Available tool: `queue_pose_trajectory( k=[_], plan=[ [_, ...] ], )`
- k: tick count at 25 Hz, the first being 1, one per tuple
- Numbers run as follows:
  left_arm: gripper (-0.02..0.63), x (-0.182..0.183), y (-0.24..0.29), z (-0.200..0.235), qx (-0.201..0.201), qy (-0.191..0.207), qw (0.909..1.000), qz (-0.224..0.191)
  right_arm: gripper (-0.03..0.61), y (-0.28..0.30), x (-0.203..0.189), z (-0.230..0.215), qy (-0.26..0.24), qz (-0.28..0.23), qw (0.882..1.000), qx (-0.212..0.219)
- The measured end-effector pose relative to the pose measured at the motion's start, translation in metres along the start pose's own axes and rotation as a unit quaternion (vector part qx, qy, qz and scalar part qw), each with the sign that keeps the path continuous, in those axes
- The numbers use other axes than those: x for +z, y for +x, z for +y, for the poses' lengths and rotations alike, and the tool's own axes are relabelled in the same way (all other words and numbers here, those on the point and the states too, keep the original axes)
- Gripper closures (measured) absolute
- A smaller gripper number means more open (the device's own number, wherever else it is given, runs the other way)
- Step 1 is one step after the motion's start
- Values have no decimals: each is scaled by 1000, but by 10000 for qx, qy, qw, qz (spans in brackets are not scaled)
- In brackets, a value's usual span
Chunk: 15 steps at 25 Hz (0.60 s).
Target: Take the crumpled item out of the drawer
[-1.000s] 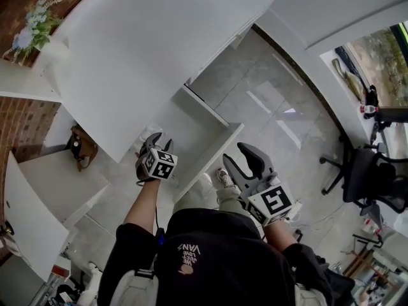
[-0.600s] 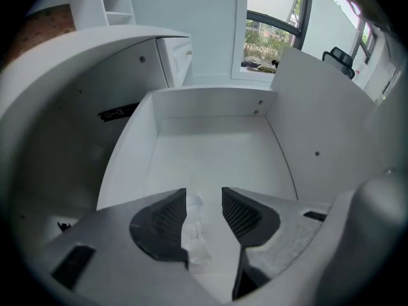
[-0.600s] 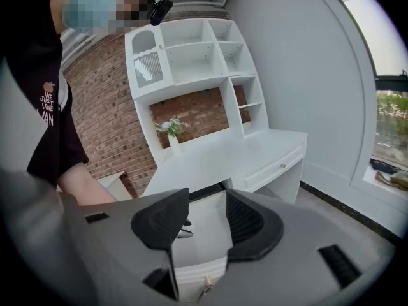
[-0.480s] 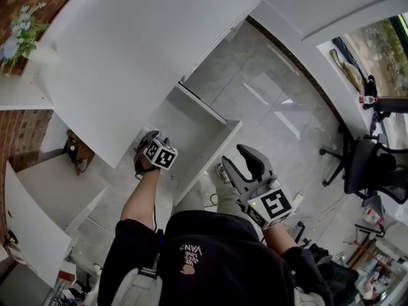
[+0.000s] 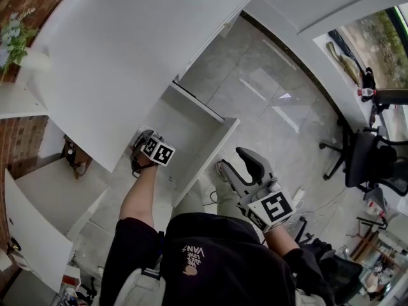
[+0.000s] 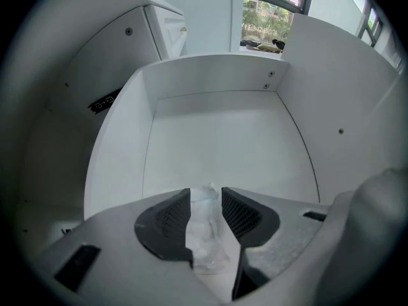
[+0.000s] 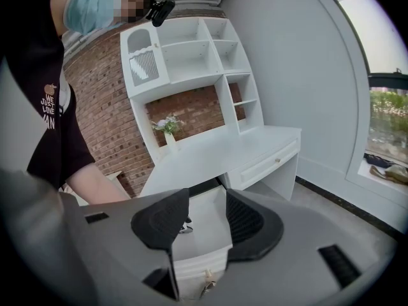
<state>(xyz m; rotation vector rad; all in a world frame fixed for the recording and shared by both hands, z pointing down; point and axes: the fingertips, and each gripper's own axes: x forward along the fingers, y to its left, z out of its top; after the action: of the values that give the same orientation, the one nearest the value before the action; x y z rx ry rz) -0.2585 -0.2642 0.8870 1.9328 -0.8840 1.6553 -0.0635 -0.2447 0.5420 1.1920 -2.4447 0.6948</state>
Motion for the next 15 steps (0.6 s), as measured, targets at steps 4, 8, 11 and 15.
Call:
queue_pose_trajectory(
  k=[4,8,11,15],
  plan=[
    [504,-1,1,2,98,50,9999,5,419,-3,-3,-2,1,14,10000,-21],
    [568,-1,-3,3,140,36,9999,-73,419,-5,-5,0,-5,29,10000,16],
    [588,3,-10,3,138,-98,9995,-252,419,-8,-6,1,-29,32,10000,64],
    [597,9,-22,4,220,-196,9983,-508,419,-11,-4,5,-87,-4,9998,165]
  ],
)
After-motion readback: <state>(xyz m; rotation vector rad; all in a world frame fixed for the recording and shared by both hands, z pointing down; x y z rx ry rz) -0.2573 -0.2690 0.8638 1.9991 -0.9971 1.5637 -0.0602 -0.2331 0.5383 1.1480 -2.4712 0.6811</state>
